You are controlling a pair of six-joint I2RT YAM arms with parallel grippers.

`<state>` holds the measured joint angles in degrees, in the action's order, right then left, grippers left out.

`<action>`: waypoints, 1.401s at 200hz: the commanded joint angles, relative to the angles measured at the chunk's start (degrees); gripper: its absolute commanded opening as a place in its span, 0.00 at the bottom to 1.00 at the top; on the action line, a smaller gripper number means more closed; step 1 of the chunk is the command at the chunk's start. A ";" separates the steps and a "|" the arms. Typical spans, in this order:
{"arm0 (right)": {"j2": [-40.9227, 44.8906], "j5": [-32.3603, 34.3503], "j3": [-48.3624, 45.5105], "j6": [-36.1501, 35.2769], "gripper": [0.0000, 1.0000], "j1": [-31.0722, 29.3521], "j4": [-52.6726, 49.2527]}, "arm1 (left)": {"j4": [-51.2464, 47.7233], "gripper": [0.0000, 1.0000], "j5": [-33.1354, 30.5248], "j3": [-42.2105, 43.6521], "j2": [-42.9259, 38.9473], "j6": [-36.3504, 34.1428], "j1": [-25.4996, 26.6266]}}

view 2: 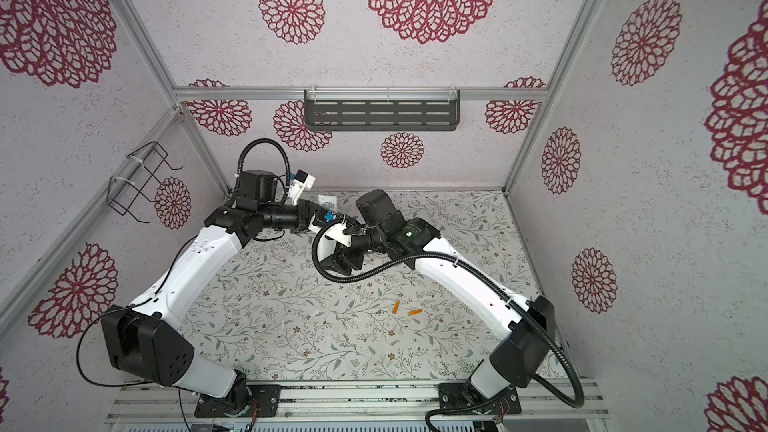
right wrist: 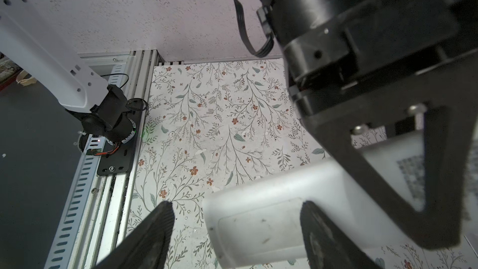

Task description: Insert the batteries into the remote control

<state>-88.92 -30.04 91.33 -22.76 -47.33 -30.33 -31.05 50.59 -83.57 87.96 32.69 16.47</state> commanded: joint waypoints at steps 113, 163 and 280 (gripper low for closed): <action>3.32 8.04 -3.06 -2.28 0.88 -2.11 4.91 | 4.31 0.00 3.64 1.17 -3.15 0.90 0.32; 3.04 6.55 -4.01 -2.53 0.88 -2.14 3.00 | 5.85 0.00 3.81 1.82 -3.37 1.79 0.32; -1.25 -1.93 -0.36 -3.34 0.76 -2.29 -6.54 | 4.70 0.00 2.47 1.17 -3.52 0.21 0.47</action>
<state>-88.40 -26.59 90.26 -25.87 -48.77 -29.58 -29.30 51.77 -81.56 86.89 33.71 16.51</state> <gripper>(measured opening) 0.786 0.209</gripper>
